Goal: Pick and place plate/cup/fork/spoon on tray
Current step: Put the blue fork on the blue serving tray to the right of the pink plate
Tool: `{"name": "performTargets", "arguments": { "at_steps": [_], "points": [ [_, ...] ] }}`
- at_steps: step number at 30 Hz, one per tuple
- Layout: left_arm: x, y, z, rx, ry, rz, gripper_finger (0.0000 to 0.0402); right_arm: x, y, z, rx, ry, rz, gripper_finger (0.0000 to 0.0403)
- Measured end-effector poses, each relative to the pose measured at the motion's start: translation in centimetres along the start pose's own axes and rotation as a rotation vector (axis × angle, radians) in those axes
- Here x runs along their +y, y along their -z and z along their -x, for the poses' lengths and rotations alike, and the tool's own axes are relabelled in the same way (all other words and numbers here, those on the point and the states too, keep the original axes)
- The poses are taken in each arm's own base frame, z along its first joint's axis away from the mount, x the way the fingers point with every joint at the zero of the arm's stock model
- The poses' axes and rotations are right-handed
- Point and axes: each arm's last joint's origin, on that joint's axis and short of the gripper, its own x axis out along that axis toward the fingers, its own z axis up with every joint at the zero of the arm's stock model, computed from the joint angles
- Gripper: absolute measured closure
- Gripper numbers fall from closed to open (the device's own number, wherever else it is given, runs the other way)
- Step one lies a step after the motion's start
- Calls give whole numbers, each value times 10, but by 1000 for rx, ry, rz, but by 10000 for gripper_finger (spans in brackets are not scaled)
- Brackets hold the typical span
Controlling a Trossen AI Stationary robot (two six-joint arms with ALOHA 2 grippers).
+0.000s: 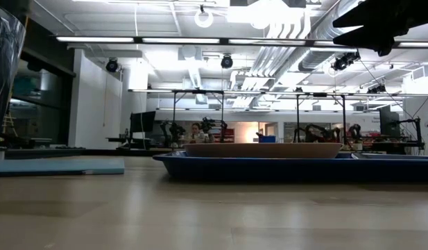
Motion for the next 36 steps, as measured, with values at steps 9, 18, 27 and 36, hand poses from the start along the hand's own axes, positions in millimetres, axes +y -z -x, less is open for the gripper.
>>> {"name": "performTargets", "arguments": {
  "at_steps": [9,18,27,36],
  "points": [
    [40,-37,0,-184,-240,35,401,0,0,0,2,-5,-12,158],
    [86,-96,29,-433,-612,-192,401,2,-1,-8,-15,36,-165,158],
    [85,-165,39,-391,-1153,-688,401,12,11,-39,58,11,-366,158],
    [65,-218,3,-257,-1383,-986,401,32,24,-73,82,-114,-485,158]
  ]
}}
